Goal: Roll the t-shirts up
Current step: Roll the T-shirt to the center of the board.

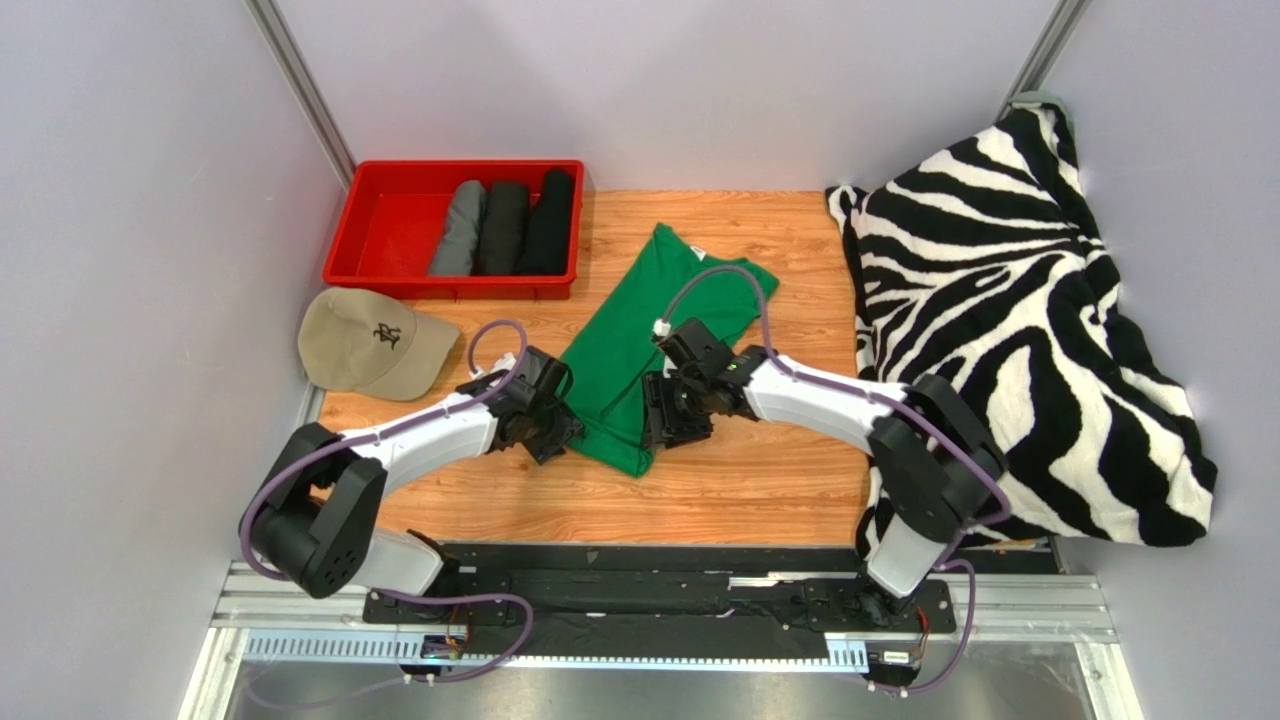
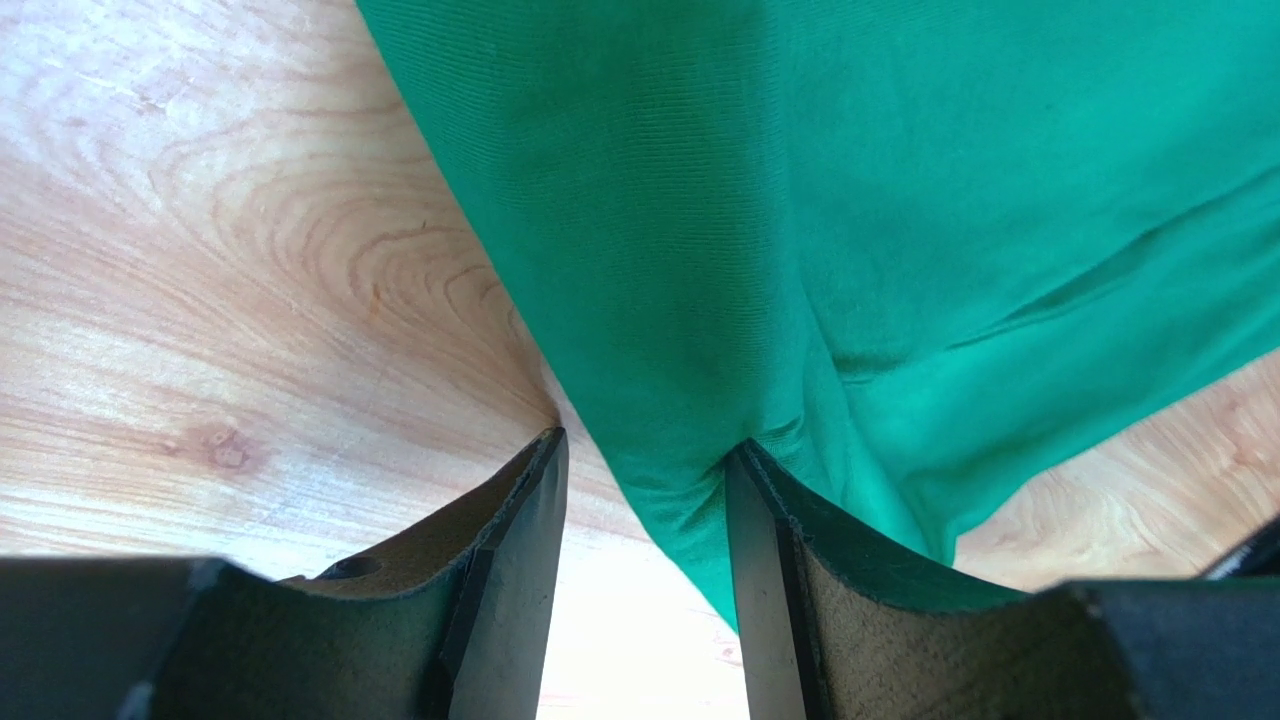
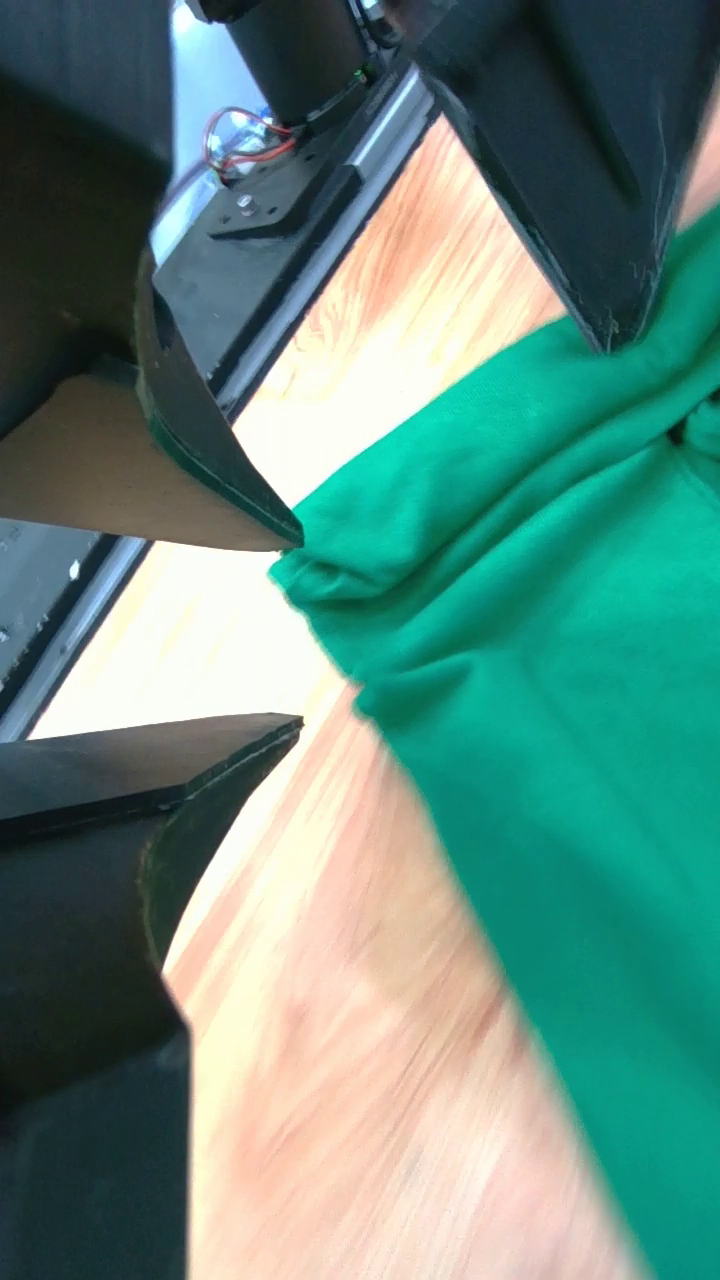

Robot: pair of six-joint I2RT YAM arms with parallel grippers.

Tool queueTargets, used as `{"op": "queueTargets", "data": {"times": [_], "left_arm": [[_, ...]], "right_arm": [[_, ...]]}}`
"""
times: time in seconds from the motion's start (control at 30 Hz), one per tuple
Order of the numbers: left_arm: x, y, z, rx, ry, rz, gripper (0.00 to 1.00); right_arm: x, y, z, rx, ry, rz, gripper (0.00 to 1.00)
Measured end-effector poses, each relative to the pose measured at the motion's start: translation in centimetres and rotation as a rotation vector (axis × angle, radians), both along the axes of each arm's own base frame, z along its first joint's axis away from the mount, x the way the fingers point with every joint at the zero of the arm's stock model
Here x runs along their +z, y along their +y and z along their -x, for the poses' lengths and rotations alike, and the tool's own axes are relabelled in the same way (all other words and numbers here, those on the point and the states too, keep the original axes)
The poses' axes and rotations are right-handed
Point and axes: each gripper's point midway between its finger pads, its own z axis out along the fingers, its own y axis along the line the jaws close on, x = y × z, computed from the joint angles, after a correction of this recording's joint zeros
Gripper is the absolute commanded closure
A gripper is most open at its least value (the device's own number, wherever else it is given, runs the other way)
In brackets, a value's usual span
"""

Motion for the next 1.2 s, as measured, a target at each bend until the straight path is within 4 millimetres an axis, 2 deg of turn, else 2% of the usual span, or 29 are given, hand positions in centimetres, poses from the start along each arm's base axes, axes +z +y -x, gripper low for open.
{"op": "queueTargets", "data": {"times": [0.13, 0.23, 0.43, 0.6, 0.7, 0.8, 0.9, 1.0, 1.2], "left_arm": [[-0.1, -0.1, -0.1, -0.006, 0.023, -0.017, 0.49], [-0.2, 0.0, 0.0, -0.010, 0.035, -0.027, 0.49], [-0.3, 0.0, -0.1, -0.019, 0.056, -0.044, 0.49], [-0.4, -0.2, -0.1, -0.027, 0.072, -0.050, 0.49], [-0.4, -0.2, -0.1, -0.033, 0.079, -0.056, 0.49], [-0.4, -0.2, -0.2, -0.038, 0.085, -0.057, 0.49], [-0.4, -0.2, -0.2, -0.041, 0.098, -0.054, 0.49], [-0.5, -0.2, -0.3, -0.053, 0.116, -0.056, 0.49], [-0.5, -0.3, -0.4, -0.080, 0.159, -0.055, 0.49]], "right_arm": [[1.8, -1.8, 0.2, -0.044, -0.147, -0.012, 0.50], [2.2, -2.1, 0.9, -0.047, -0.223, -0.001, 0.51], [1.5, -1.2, 2.3, -0.015, -0.303, 0.028, 0.52], [1.4, -0.6, 2.1, -0.014, -0.340, 0.030, 0.54], [0.5, -0.4, 2.1, -0.010, -0.337, 0.049, 0.64], [-0.5, -0.5, 2.4, -0.002, -0.328, 0.079, 0.58], [-0.6, -0.4, 2.6, 0.007, -0.351, 0.105, 0.53], [0.3, 0.3, 3.0, 0.050, -0.437, 0.144, 0.49], [4.7, 5.0, 5.6, 0.272, -0.729, 0.173, 0.42]]}}
